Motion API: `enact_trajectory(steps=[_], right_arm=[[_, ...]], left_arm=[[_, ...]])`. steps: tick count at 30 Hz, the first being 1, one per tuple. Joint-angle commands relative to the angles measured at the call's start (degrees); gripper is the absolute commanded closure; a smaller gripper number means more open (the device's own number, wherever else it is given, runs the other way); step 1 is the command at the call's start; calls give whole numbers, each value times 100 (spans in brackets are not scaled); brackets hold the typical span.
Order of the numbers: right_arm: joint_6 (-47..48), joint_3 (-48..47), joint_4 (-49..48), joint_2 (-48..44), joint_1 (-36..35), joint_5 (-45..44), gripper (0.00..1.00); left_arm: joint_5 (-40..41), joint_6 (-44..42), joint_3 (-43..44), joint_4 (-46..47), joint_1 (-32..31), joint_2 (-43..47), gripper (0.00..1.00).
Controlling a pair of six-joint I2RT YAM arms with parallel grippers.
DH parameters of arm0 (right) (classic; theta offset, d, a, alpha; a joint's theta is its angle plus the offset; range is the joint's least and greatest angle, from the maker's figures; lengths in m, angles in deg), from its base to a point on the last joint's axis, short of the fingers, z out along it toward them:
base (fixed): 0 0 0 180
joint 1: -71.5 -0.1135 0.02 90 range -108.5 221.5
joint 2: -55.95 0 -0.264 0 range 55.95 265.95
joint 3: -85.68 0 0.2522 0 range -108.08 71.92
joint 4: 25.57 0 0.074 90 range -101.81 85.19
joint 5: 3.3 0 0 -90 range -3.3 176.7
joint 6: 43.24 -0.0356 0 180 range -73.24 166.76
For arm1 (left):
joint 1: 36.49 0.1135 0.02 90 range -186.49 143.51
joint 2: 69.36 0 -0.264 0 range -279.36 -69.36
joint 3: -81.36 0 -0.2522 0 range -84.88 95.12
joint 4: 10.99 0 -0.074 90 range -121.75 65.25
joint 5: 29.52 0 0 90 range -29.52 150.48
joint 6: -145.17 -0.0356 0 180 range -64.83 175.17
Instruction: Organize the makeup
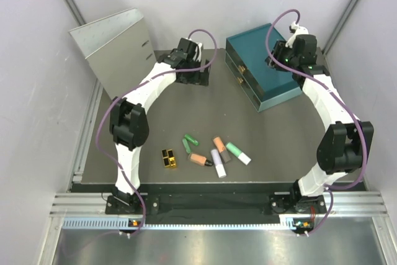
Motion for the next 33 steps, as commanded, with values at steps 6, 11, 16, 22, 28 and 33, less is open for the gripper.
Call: enact_trajectory(steps=[6, 11, 16, 22, 28, 33], right_arm=[[238, -657, 242, 375, -57, -106, 55], [370, -991, 303, 683, -57, -89, 57], [476, -1097, 418, 911, -57, -53, 58], [555, -1071, 488, 1070, -57, -1, 71], [616, -1062, 558, 1219, -57, 52, 100], [617, -1027, 628, 1289, -57, 131, 100]], left_arm=[[-2478, 2043, 199, 2401, 108, -567, 1], [-3612, 3959, -528, 5153, 477, -892, 1], [-4018, 5991, -1059, 7534, 671, -1401, 4], [-4107, 7433, -839, 9345, 609, -2201, 7], [-4115, 7646, -365, 9488, 443, -2588, 9], [-4080, 7610, -224, 9452, 232, -2659, 9]])
